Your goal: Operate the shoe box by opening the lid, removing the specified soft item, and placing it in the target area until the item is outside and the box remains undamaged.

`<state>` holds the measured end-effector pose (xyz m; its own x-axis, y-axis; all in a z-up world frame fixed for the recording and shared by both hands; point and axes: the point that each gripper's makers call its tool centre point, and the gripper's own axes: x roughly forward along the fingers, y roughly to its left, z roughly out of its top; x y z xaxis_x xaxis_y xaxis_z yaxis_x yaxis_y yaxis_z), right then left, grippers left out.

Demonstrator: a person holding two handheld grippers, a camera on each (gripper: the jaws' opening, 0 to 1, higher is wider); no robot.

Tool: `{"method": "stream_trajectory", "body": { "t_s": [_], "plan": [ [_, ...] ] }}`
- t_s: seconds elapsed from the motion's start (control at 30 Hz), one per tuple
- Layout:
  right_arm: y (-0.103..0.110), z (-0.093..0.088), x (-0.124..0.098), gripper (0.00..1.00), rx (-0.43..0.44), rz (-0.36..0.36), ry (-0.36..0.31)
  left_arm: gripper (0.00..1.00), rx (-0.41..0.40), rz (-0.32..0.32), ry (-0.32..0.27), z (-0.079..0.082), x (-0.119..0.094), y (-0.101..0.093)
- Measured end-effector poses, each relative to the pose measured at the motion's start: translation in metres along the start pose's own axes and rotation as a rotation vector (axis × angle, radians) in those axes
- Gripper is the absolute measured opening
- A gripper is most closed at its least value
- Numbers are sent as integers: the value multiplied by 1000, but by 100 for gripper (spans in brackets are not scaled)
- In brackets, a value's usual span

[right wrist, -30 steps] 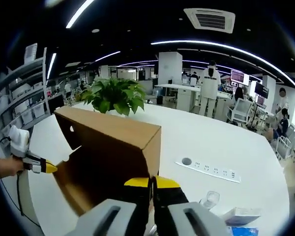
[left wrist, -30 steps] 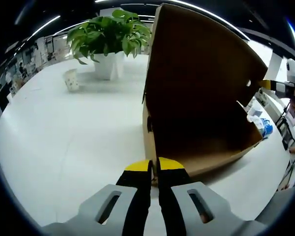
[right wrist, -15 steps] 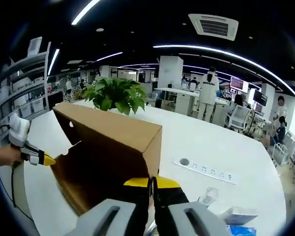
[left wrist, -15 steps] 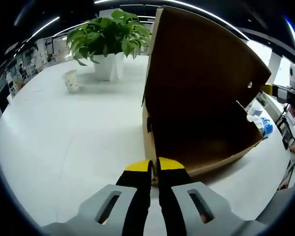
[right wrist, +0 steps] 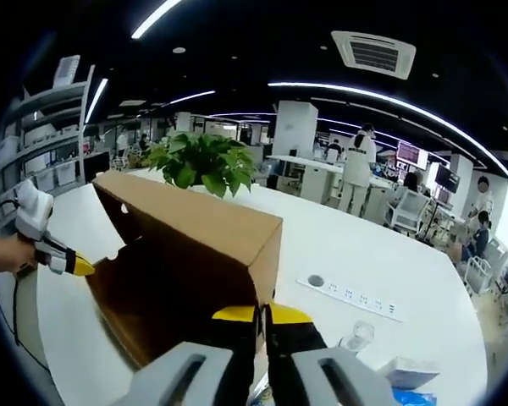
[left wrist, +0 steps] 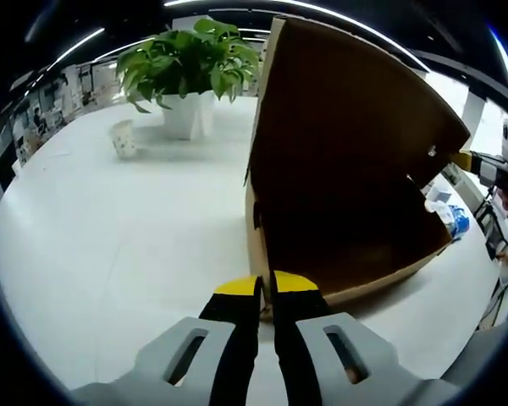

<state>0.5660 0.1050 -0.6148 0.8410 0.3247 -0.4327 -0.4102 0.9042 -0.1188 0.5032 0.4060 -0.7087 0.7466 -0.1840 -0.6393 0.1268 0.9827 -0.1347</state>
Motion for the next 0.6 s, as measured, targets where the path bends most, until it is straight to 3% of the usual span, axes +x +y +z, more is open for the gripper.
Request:
{"method": "stream_trajectory", "body": {
  "t_s": [0.6],
  "plan": [
    [9,-17,-10,1,15,10,3,4,-4,-5,-8,0,-1,0]
  ]
}}
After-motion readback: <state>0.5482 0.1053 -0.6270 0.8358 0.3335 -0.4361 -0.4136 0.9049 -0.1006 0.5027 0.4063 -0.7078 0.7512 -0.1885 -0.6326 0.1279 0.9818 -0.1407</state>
